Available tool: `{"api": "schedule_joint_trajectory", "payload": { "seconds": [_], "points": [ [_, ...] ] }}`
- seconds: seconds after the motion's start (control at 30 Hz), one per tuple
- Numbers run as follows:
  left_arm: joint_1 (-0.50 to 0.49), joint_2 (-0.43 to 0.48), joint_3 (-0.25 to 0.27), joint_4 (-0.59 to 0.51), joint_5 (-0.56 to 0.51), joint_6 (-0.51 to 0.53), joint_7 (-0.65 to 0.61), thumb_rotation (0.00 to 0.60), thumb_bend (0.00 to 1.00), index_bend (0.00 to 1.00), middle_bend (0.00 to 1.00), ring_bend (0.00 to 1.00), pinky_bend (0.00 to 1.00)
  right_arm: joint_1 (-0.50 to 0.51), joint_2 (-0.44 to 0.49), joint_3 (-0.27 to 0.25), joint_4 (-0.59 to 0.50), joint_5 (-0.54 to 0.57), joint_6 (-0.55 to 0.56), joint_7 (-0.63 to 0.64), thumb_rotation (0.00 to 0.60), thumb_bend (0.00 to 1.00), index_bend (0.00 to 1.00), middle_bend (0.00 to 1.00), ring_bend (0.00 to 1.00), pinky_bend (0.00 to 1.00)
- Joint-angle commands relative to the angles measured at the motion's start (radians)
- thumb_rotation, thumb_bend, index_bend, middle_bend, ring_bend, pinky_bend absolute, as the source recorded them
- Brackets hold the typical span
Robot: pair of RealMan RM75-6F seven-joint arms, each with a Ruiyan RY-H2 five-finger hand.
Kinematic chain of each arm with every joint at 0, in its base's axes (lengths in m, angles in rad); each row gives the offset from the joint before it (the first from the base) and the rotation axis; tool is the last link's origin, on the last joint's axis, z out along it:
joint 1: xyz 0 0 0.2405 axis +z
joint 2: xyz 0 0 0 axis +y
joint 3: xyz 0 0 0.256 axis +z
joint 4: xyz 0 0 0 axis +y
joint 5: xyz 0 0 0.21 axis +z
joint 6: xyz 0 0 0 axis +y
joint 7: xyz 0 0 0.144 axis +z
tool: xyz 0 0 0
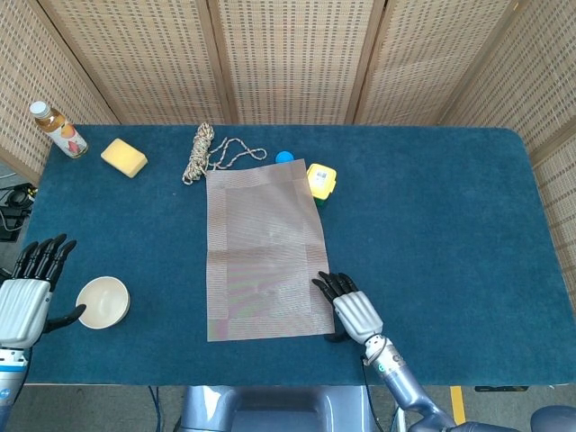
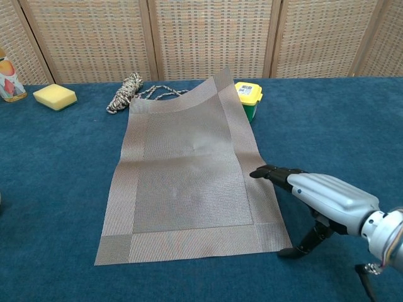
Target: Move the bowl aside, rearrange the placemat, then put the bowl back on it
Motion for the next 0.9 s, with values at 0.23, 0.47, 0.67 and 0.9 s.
{"api": "schedule_joint_trajectory", "payload": {
  "seconds": [0.23, 0.47, 0.67, 0.9],
  "points": [
    [0.004, 0.000, -0.002, -0.002, 0.006, -0.001, -0.002, 0.600, 0.18, 0.00, 0.00, 0.00, 0.00, 0.001, -0.030, -0.009, 0.040, 0.008, -0.004, 0.000, 0.600, 0.17, 0.00, 0.00, 0.00, 0.00],
    [0.008, 0.000, -0.007, -0.001, 0.013, 0.003, -0.013, 0.600, 0.18, 0.00, 0.00, 0.00, 0.00, 0.002, -0.070, -0.003, 0.093, -0.010, 0.023, 0.047, 0.600, 0.42, 0.00, 0.00, 0.00, 0.00],
    [0.013, -0.005, -0.012, 0.004, 0.030, 0.015, -0.036, 0.600, 0.18, 0.00, 0.00, 0.00, 0.00, -0.006, -0.086, 0.003, 0.112, -0.060, 0.097, 0.118, 0.600, 0.48, 0.00, 0.00, 0.00, 0.00],
    [0.015, -0.006, -0.012, 0.006, 0.038, 0.011, -0.043, 0.600, 0.18, 0.00, 0.00, 0.00, 0.00, -0.015, -0.072, 0.004, 0.107, -0.095, 0.154, 0.164, 0.600, 0.49, 0.00, 0.00, 0.00, 0.00]
  ]
}}
